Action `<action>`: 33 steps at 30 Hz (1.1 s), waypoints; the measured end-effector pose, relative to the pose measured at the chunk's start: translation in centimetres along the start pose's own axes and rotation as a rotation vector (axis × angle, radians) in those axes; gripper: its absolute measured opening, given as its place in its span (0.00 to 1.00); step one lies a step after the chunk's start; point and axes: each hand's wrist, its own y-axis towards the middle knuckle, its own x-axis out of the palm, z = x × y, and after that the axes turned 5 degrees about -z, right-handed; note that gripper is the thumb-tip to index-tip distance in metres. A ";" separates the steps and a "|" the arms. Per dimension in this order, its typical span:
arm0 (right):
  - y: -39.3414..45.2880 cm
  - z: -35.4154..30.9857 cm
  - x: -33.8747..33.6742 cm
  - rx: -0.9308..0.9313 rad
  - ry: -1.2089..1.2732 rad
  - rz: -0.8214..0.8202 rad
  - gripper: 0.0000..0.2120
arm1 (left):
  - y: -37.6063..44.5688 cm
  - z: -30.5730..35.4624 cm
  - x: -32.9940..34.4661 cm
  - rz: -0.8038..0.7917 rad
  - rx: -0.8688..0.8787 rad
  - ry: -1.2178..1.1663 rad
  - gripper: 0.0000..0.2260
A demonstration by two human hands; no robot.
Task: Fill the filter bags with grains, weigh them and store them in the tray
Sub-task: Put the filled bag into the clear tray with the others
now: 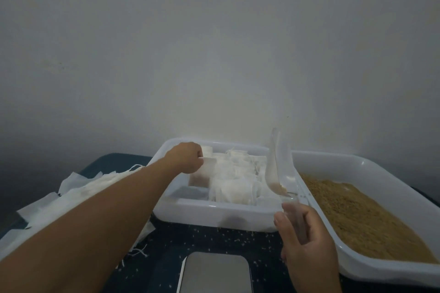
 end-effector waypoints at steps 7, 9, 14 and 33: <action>0.5 0.4 -0.2 0.060 -0.028 -0.016 0.07 | 2.6 -0.7 2.6 -0.055 -0.074 0.035 0.07; 0.7 0.6 -0.3 0.071 -0.034 -0.002 0.12 | 3.0 -0.6 3.0 -0.031 -0.097 0.024 0.05; 1.3 0.9 -1.0 0.119 -0.090 0.022 0.18 | 3.2 -0.5 3.1 0.003 -0.118 -0.052 0.05; 3.5 0.1 -10.0 0.326 -0.684 0.156 0.09 | -18.0 -2.1 -1.0 0.547 0.027 -0.632 0.12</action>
